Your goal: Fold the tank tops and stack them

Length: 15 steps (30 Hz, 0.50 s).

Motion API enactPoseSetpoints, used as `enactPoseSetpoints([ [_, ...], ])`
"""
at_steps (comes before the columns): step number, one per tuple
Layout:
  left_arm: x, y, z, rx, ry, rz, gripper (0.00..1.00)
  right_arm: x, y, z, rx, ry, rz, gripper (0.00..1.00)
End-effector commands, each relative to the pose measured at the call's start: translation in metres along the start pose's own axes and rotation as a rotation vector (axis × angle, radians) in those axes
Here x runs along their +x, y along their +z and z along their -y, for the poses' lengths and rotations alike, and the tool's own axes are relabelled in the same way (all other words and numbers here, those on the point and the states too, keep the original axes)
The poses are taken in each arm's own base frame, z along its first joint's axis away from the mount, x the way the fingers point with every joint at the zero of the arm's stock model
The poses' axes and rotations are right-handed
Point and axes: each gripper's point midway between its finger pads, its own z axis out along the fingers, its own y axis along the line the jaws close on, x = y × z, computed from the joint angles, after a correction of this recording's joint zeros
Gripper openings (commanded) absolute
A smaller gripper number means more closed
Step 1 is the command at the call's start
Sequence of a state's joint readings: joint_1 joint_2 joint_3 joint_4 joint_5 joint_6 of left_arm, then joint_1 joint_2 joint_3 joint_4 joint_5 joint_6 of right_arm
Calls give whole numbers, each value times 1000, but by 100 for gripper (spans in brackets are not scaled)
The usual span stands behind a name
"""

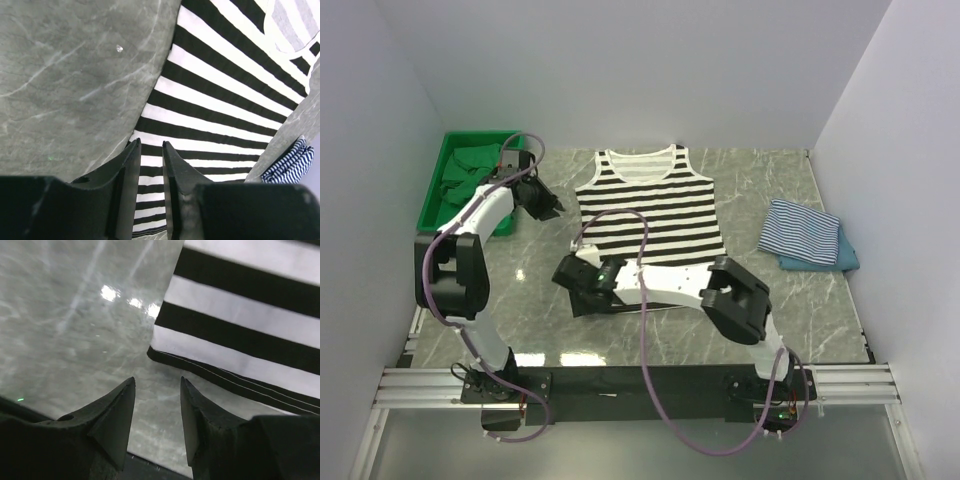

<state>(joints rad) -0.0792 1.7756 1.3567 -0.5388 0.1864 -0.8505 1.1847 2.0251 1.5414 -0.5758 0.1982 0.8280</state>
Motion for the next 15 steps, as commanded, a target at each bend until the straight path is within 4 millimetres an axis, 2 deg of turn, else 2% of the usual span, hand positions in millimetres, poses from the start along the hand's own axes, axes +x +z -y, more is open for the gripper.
enactPoseSetpoints([
  [1, -16, -10, 11, 34, 15, 42, 29, -18, 0, -10, 9, 33, 55, 48],
  [6, -15, -9, 5, 34, 9, 40, 29, -17, 7, -20, 44, -7, 73, 46],
  [9, -13, -7, 1, 31, 9, 35, 28, -22, 9, -15, 99, -22, 99, 46],
  [15, -13, -4, -3, 31, 4, 35, 28, -13, 25, -13, 119, -38, 74, 42],
])
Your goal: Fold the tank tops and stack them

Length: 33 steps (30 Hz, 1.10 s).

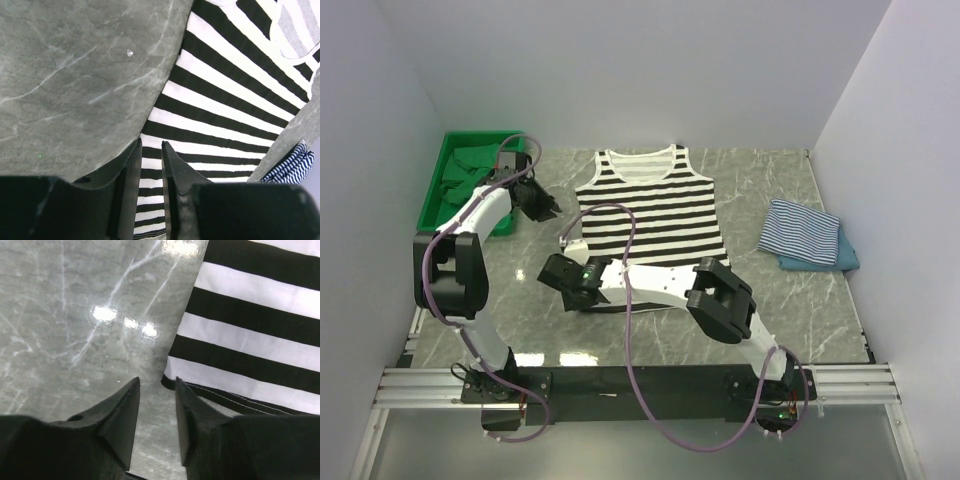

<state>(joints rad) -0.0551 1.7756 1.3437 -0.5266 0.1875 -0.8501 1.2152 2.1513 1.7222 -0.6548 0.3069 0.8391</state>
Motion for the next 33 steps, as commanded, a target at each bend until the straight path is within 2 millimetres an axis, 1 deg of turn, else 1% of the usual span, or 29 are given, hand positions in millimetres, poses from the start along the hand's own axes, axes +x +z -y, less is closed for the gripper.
enactPoseSetpoints([
  [1, -6, -4, 4, 33, 19, 22, 28, 5, 13, 4, 51, -21, 3, 38],
  [3, -6, -3, 3, 34, 13, 20, 28, 9, 19, 7, 80, -31, -11, 34],
  [7, -6, -2, 5, 45, -1, 26, 28, 18, 25, 14, 89, -47, -22, 33],
  [9, -5, -1, 4, 46, -7, 28, 28, 20, 28, 15, 87, -51, -30, 28],
  [11, -5, -1, 3, 47, -19, 33, 28, 27, 25, 17, 93, -64, -48, 3],
  [12, -4, -1, 1, 46, -23, 34, 28, 29, 22, 18, 90, -67, -46, 0],
  [13, -4, -1, 1, 46, -27, 41, 28, 32, 14, 21, 77, -72, -39, 0],
  [15, -1, 2, -4, 45, -39, 46, 29, 40, 1, 18, 26, -104, -45, 0],
  [16, 1, 2, -3, 56, -41, 46, 29, 49, -12, 19, -29, -109, -56, 0],
  [18, 9, 6, -6, 53, -34, 47, 33, 59, -28, 17, -98, -123, -67, 0],
  [19, 12, 8, -8, 50, -34, 48, 36, 67, -41, 19, -161, -117, -81, 0],
  [20, 19, 12, -14, 39, -35, 41, 40, 71, -47, 21, -180, -108, -84, 0],
  [21, 20, 14, -15, 40, -37, 48, 41, 75, -52, 23, -201, -106, -88, 0],
  [22, 22, 17, -18, 36, -45, 50, 42, 80, -58, 29, -218, -101, -92, 0],
  [23, 27, 21, -24, 25, -51, 42, 43, 85, -62, 30, -230, -98, -105, 0],
  [25, 32, 30, -28, 15, -56, 36, 43, 92, -68, 37, -231, -96, -113, 0],
  [26, 36, 33, -34, 6, -60, 30, 43, 94, -69, 38, -234, -93, -119, 0],
  [30, 37, 45, -32, 22, -59, 44, 42, 96, -74, 39, -234, -100, -124, 0],
  [31, 35, 47, -37, -10, -58, 60, 42, 96, -74, 41, -228, -100, -124, 0],
  [32, 32, 48, -34, -12, -53, 72, 42, 96, -75, 40, -228, -103, -123, 0],
  [33, 33, 52, -34, -20, -46, 73, 42, 97, -75, 41, -225, -103, -124, 0],
])
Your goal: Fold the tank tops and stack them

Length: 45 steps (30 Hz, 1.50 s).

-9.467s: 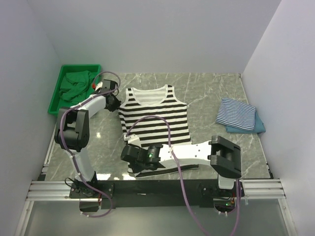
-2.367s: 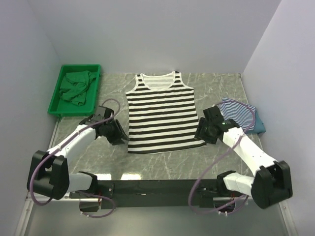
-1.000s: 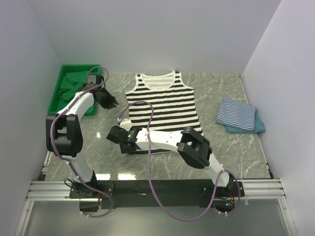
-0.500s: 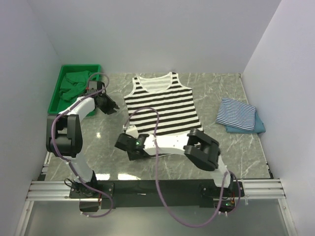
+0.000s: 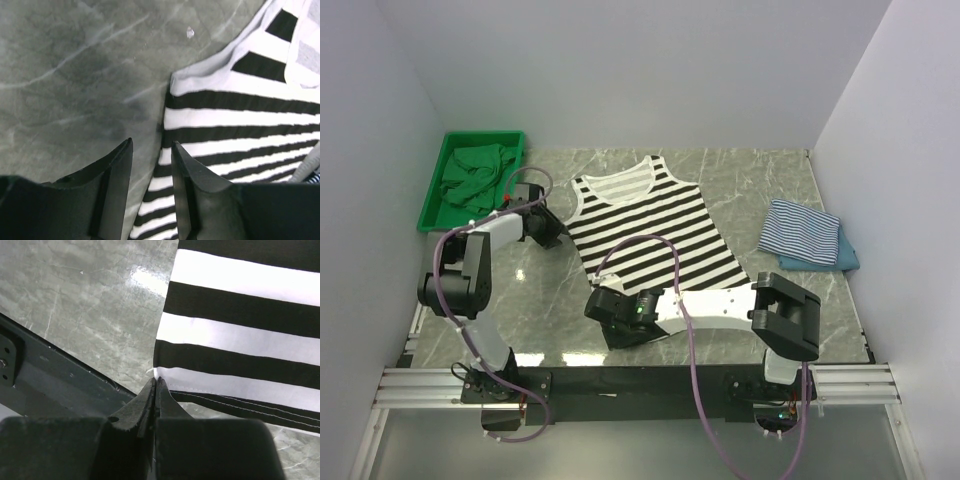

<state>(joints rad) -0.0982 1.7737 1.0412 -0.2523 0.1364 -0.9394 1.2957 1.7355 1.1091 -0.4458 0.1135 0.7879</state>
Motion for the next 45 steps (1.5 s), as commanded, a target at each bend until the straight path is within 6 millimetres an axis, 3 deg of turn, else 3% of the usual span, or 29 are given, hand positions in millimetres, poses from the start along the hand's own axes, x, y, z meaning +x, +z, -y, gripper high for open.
enactPoseSetpoints([
  [1, -18, 9, 13, 7, 11, 94, 42, -7, -12, -10, -44, 10, 33, 0],
  [7, -20, 28, 19, -18, 40, 114, 42, -3, -14, -12, -56, 19, 29, 0],
  [13, -23, 37, 9, -83, 39, 142, 38, 2, -16, -14, -64, 16, 22, 0],
  [16, -26, 37, 3, -123, 29, 156, 18, 3, -16, -14, -69, 15, 21, 0],
  [20, -36, 25, -1, -173, 19, 205, 1, 3, -20, -22, -104, 20, 16, 0],
  [28, -84, -15, 7, -255, 19, 348, 1, -14, -21, -80, -268, 8, -21, 0],
  [31, -88, -20, 9, -271, 43, 346, 1, -24, -26, -105, -345, -12, -30, 0],
  [33, -94, -25, 19, -265, 54, 349, 1, -35, -30, -109, -357, -9, -15, 0],
  [37, -99, -27, 46, -223, 67, 350, 0, -46, -31, -88, -353, 44, 3, 0],
  [45, -54, 6, 98, -171, 161, 274, 1, -39, -27, -30, -307, 133, 39, 0],
])
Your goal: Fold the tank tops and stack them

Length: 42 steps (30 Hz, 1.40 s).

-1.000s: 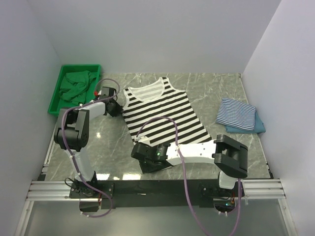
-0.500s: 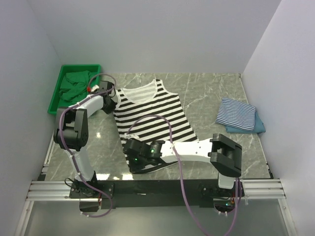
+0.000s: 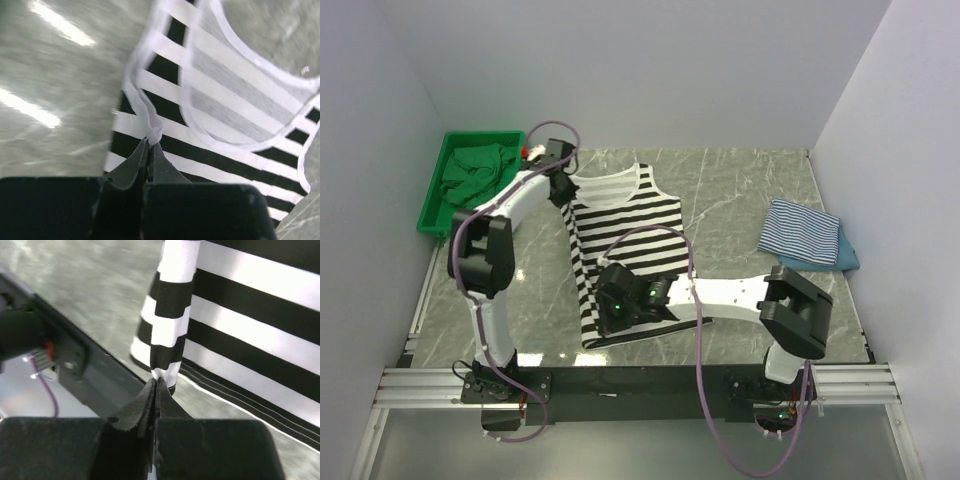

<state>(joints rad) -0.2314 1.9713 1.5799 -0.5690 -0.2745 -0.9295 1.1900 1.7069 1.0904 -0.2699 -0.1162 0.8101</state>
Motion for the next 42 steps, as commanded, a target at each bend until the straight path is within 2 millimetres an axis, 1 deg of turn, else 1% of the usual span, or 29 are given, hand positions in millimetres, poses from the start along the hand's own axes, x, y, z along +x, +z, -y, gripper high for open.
enactPoseSetpoints([
  [1, 16, 3, 30, 28, 45, -8, 1, -2, -16, -2, -56, 24, 42, 0],
  [2, 28, 6, 36, 30, 65, -22, 0, -2, -17, 5, -48, 34, 47, 0],
  [4, 35, 7, 47, 46, 72, -29, 1, 3, -18, 15, -33, 53, 60, 0],
  [5, 44, 10, 52, 49, 87, -38, 1, 4, -19, 20, -23, 61, 65, 0],
  [7, 49, 10, 59, 57, 91, -39, 1, 8, -20, 29, -7, 75, 75, 0],
  [8, 56, 11, 62, 58, 101, -47, 0, 13, -19, 37, 8, 84, 72, 0],
  [10, 60, 10, 67, 68, 103, -46, 1, 14, -20, 39, 7, 99, 83, 0],
  [11, 65, 10, 69, 68, 109, -50, 1, 15, -20, 41, 9, 104, 83, 0],
  [13, 67, 9, 73, 81, 108, -53, 1, 20, -19, 46, 16, 117, 81, 0],
  [14, 70, 8, 75, 85, 112, -57, 0, 22, -19, 52, 31, 123, 88, 0],
  [19, 71, 0, 87, 115, 112, -49, 1, 24, -22, 59, 35, 160, 117, 0],
  [23, 76, 4, 89, 118, 117, -64, 1, 23, -24, 64, 45, 181, 135, 0],
  [26, 81, 8, 91, 133, 129, -78, 1, 27, -26, 68, 48, 201, 133, 0],
  [27, 83, 10, 89, 134, 132, -82, 0, 25, -27, 73, 68, 212, 156, 0],
  [32, 84, 10, 93, 159, 132, -82, 0, 19, -40, 79, 68, 238, 202, 0],
  [35, 85, 10, 99, 181, 141, -89, 0, 18, -44, 83, 76, 250, 218, 0],
  [36, 86, 11, 99, 179, 142, -92, 2, 18, -44, 84, 79, 257, 219, 0],
  [37, 87, 12, 98, 176, 143, -92, 9, 20, -44, 86, 82, 259, 217, 1],
  [38, 88, 13, 98, 179, 149, -95, 14, 24, -44, 90, 92, 265, 214, 3],
  [39, 89, 14, 99, 190, 150, -93, 20, 24, -44, 92, 96, 274, 215, 7],
  [41, 89, 11, 102, 218, 152, -94, 35, 27, -47, 98, 119, 285, 220, 24],
  [42, 88, 8, 104, 234, 153, -92, 35, 28, -49, 100, 127, 291, 224, 24],
])
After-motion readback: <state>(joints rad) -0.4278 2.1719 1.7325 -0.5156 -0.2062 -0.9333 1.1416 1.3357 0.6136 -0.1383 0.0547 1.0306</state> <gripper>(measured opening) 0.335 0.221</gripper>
